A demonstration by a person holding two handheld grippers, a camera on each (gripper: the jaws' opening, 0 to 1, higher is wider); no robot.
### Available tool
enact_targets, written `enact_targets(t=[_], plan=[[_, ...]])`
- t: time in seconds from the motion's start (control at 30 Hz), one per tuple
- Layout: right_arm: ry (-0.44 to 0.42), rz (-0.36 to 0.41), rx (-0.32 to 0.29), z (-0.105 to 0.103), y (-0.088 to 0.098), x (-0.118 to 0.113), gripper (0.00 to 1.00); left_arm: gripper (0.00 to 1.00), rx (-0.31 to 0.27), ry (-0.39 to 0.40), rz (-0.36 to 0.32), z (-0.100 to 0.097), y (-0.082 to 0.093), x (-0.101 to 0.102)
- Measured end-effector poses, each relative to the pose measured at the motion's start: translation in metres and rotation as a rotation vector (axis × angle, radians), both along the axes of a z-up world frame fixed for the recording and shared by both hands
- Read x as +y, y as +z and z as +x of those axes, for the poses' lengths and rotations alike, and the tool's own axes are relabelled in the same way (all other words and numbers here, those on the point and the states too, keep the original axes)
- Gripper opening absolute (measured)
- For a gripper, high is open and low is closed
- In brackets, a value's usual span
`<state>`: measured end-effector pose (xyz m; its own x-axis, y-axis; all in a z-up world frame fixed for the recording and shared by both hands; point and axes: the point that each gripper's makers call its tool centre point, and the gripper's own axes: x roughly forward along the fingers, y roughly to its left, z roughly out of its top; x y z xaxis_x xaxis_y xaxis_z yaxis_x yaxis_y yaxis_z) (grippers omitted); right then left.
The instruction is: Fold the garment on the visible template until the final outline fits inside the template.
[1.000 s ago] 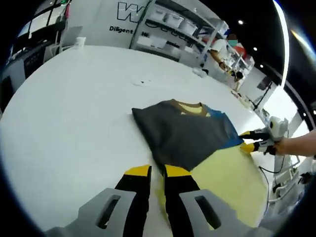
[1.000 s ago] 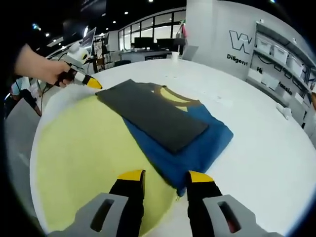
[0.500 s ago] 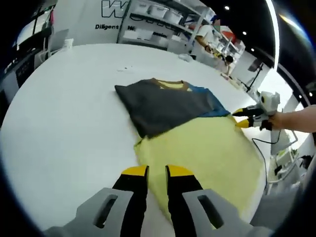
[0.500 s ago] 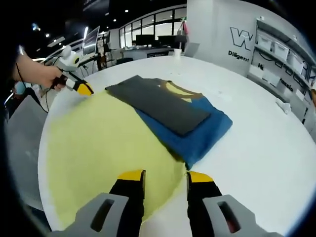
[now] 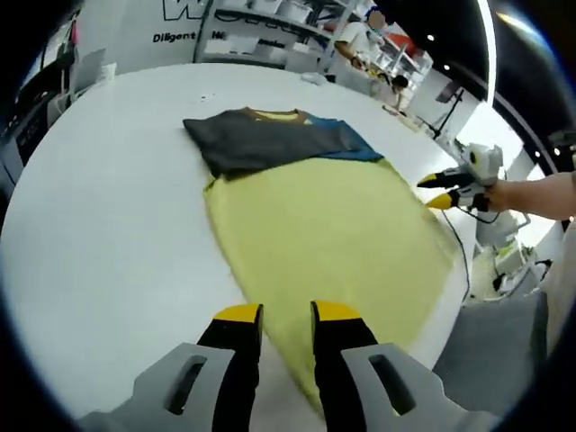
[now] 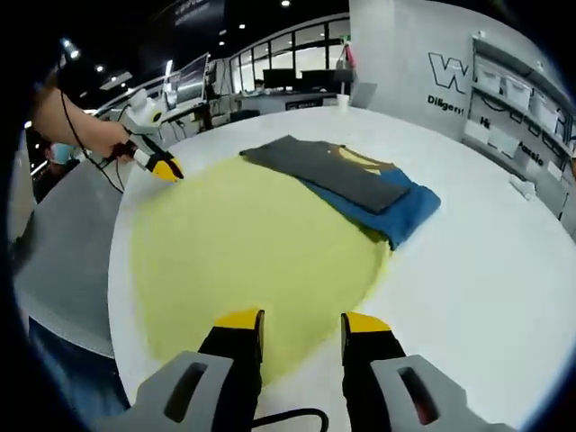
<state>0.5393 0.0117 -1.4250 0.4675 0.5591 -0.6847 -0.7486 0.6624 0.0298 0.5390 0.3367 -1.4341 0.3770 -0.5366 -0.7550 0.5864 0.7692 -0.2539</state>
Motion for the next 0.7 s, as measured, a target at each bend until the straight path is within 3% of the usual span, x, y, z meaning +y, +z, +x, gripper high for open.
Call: enact_targets(t=[0.1,0.3,0.4,0.5,0.7], plan=[[0.031,0.006,-0.006,-0.018,0.004,0.000,0.28,0.19,-0.022,-0.050,-0.006,-0.011,0.002,-0.004],[0.155,-0.028,-0.015,-0.054,0.002,0.006,0.28,0.15,-0.087,-0.254,0.054,-0.039,0.002,-0.006],[0.193,-0.025,-0.015,-0.066,0.002,0.009,0.28,0.18,-0.126,-0.319,0.041,-0.048,0.005,-0.010],[0.257,-0.074,-0.011,-0.082,-0.004,0.008,0.26,0.19,-0.144,-0.415,0.075,-0.063,0.002,-0.009],[0.312,-0.123,-0.016,-0.096,-0.012,0.004,0.21,0.20,-0.148,-0.494,0.152,-0.077,-0.010,-0.002]])
